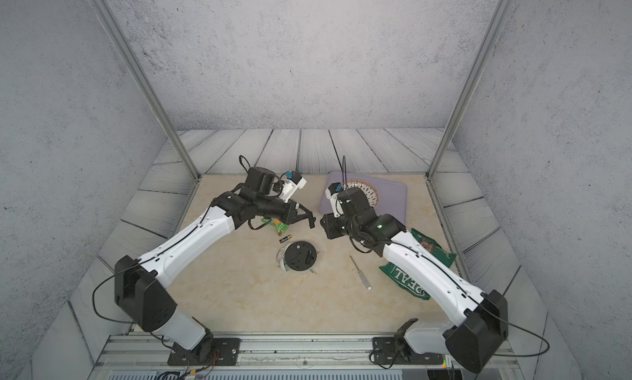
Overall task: Remove the battery from the alarm
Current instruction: Pick up the cover from the center of the board.
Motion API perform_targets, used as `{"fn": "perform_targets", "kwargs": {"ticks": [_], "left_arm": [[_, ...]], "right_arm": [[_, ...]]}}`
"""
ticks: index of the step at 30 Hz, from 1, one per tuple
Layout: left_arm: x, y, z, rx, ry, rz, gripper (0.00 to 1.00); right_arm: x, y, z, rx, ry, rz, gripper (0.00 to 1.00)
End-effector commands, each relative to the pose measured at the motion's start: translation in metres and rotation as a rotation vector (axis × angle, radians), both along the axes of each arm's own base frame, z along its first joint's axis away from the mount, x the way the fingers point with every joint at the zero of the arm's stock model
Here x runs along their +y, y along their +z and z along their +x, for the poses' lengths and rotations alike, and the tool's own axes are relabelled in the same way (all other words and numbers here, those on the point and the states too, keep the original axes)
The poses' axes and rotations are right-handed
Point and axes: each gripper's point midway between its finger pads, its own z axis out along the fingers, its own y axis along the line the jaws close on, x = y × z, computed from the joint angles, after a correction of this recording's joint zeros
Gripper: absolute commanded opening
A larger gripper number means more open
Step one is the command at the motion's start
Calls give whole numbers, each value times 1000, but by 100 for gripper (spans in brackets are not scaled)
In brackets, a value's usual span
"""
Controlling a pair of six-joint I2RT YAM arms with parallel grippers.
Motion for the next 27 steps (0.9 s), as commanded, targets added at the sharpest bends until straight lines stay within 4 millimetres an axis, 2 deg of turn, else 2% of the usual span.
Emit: {"fn": "perform_targets", "kwargs": {"ticks": [1,4,8,14,18,23,27], "left_arm": [[14,17,3,-335,-32,80,0],[16,25,0,-551,-66,81,0],[10,26,-6,-743,-108,81,0],[-7,11,-17,-910,-165,99,0],[-14,6,-24,-981,-200,122,0],[-21,-2,-33,-1070,-259,159,0],[-24,-7,-32,-1082,-266,172,0]], "right_arm": [[-6,36,-3,83,-21,199,38],[-2,34,-7,233,-28,206,39],[15,36,-12,390,-2,263,39],[34,27,-7,534,-45,398,40],[25,9,-6,580,-110,319,38],[25,-7,-8,647,-125,284,34],[30,-9,-10,685,-109,292,31]]}}
